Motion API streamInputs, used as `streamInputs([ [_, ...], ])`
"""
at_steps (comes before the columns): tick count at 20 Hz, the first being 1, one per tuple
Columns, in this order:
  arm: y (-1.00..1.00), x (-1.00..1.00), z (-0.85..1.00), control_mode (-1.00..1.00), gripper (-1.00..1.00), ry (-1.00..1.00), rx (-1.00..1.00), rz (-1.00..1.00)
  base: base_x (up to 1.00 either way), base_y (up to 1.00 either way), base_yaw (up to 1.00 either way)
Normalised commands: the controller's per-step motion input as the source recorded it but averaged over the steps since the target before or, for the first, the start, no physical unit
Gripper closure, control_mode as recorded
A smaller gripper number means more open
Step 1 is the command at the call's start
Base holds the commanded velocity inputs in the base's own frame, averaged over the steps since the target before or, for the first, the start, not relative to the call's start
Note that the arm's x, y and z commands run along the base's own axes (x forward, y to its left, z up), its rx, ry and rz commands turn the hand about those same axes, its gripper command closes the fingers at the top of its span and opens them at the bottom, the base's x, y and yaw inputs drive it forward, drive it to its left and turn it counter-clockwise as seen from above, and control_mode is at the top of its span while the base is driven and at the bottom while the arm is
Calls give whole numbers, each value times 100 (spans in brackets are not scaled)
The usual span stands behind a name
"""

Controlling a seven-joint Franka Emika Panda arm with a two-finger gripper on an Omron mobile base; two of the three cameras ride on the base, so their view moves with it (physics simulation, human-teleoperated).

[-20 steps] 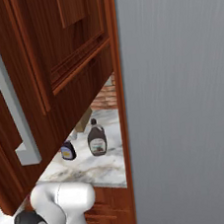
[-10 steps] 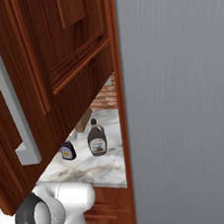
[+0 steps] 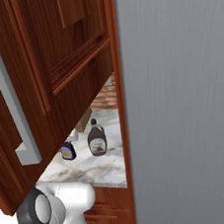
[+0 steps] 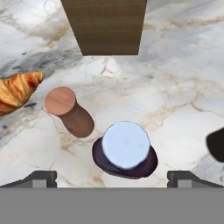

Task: There are various items on the counter. Only move the condiments/shakers into the cabinet.

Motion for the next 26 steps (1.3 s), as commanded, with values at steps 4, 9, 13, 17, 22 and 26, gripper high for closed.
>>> streamInputs([
  [4, 0, 8, -6, -100, -100, 0, 0, 0, 0, 0, 0],
  [9, 0, 12, -7, -100, -100, 0, 0, 0, 0, 0, 0],
  [13, 0, 15, -4, -100, -100, 0, 0, 0, 0, 0, 0],
  [17, 0, 14, -5, -100, -100, 0, 0, 0, 0, 0, 0],
  [22, 0, 15, -4, -100, -100, 0, 0, 0, 0, 0, 0],
  [26, 0, 1, -9, -100, -100, 0, 0, 0, 0, 0, 0],
])
